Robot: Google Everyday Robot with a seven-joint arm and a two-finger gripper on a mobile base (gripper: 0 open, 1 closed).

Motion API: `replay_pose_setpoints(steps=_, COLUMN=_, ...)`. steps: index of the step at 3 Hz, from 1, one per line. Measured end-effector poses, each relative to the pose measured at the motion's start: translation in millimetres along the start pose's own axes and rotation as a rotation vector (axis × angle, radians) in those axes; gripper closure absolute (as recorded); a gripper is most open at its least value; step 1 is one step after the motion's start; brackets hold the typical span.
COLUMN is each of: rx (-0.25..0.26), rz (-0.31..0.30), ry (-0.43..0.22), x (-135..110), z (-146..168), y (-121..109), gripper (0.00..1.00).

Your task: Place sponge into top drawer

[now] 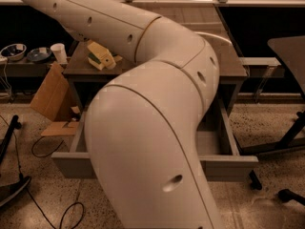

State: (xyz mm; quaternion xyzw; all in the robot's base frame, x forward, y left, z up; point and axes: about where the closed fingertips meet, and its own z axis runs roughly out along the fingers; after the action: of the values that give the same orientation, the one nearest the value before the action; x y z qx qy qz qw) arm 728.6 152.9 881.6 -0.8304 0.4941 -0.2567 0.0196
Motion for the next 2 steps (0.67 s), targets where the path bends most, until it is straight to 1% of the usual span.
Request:
replay_pose_setpoints(steps=1, rx=-0.011, rz=0.002, ry=0.007, x=1, z=11, y=-5, gripper=0.00)
replay_pose_setpoints(steps=2, rx=-0.032, rz=0.001, ry=0.020, x=1, z=26, y=-8, gripper=0.00)
